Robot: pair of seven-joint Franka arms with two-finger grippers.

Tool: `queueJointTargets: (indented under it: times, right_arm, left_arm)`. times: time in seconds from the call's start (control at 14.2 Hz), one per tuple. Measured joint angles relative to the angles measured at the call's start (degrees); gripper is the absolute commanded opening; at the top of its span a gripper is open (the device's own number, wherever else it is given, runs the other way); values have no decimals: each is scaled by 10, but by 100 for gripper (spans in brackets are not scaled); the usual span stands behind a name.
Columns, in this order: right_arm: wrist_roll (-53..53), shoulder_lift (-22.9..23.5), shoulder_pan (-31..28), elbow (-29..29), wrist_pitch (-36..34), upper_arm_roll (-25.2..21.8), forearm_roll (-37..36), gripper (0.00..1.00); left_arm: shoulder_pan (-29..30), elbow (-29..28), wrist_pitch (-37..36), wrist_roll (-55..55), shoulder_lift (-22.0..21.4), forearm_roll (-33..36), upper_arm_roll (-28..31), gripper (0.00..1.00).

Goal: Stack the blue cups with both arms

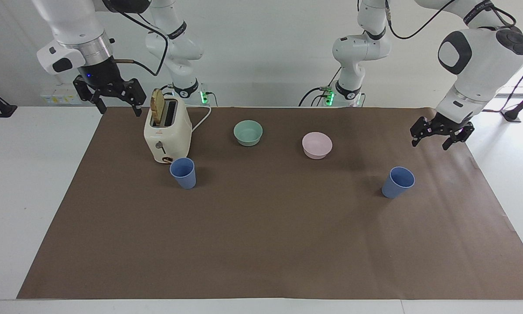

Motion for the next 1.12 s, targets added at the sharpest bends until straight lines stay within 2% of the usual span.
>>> queueJointTargets:
  times: [0.42,0.63,0.84,1.05,1.12]
  right_arm:
    - [0,0,0,0,0,0,0,100]
    - [0,0,0,0,0,0,0,100]
    - [0,0,0,0,0,0,0,100]
    - [0,0,0,0,0,0,0,100]
    - [0,0,0,0,0,0,0,100]
  left_arm:
    - [0,-33,83,0,57,-1,0,100]
    - [1,-49,99,0,69,-2,0,100]
    - [1,-69,118,0,70,-12,0,92]
    - [1,-80,147,0,80,-26,0,68]
    - [1,-80,157,0,85,-27,0,57]
